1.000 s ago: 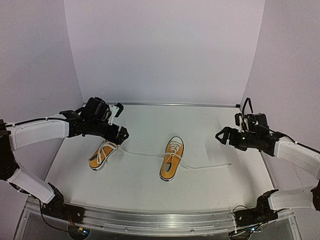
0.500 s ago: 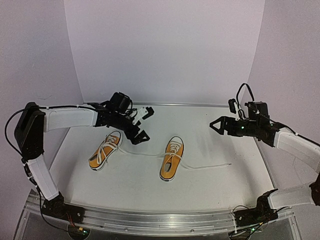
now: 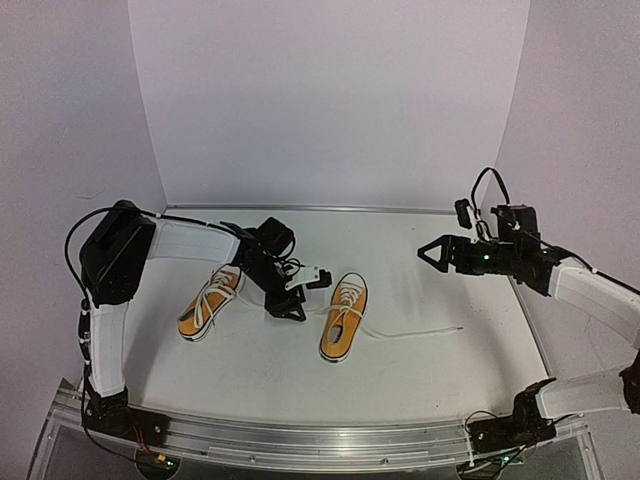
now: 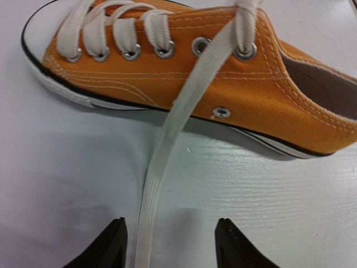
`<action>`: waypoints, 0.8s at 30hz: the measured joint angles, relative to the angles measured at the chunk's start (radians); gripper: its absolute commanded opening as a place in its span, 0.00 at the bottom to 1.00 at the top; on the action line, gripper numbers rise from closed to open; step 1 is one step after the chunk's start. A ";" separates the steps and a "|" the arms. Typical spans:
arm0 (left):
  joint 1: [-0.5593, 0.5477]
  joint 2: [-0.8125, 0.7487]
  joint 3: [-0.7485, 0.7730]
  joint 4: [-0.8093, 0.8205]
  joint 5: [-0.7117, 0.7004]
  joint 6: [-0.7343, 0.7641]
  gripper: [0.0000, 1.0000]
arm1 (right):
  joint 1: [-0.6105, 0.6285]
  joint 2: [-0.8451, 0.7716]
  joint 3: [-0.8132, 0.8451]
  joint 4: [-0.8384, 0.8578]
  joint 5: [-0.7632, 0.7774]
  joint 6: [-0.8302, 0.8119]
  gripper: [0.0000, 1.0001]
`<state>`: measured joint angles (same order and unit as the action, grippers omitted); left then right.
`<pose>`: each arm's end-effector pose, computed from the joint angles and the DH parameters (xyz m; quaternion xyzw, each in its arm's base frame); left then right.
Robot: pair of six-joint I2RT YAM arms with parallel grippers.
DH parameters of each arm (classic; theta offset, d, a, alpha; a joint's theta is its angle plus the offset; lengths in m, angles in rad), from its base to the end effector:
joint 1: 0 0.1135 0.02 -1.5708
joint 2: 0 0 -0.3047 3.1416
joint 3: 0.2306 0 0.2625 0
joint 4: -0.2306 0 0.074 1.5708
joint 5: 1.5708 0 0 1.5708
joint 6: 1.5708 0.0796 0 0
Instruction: Tie the shoes
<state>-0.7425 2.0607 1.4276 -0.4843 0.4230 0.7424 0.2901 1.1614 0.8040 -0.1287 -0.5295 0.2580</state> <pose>0.3235 -0.3413 0.1478 0.6789 0.6701 -0.2046 0.2197 0.2619 0.1201 0.2932 -0.1483 0.8244 0.3506 0.4189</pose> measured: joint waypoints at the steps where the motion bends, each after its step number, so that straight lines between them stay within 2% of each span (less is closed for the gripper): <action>1: -0.002 0.016 0.027 -0.017 0.004 0.019 0.42 | 0.000 0.000 -0.001 0.000 -0.003 0.000 0.98; 6: -0.010 0.074 0.119 -0.054 0.009 0.064 0.39 | 0.000 0.000 -0.002 0.000 -0.013 0.000 0.98; 16: -0.018 0.140 0.156 -0.094 -0.013 0.104 0.34 | 0.000 0.000 -0.002 0.000 -0.016 0.000 0.98; 22: -0.019 0.143 0.157 -0.094 -0.027 0.122 0.05 | 0.000 0.000 -0.002 0.000 -0.018 0.001 0.96; 24: -0.021 0.142 0.156 -0.091 -0.027 0.120 0.00 | 0.000 0.000 -0.002 0.000 -0.018 0.003 0.92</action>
<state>-0.7637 2.2031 1.5837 -0.5755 0.3960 0.8626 0.2901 1.1612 0.8021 -0.1291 -0.5476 0.2609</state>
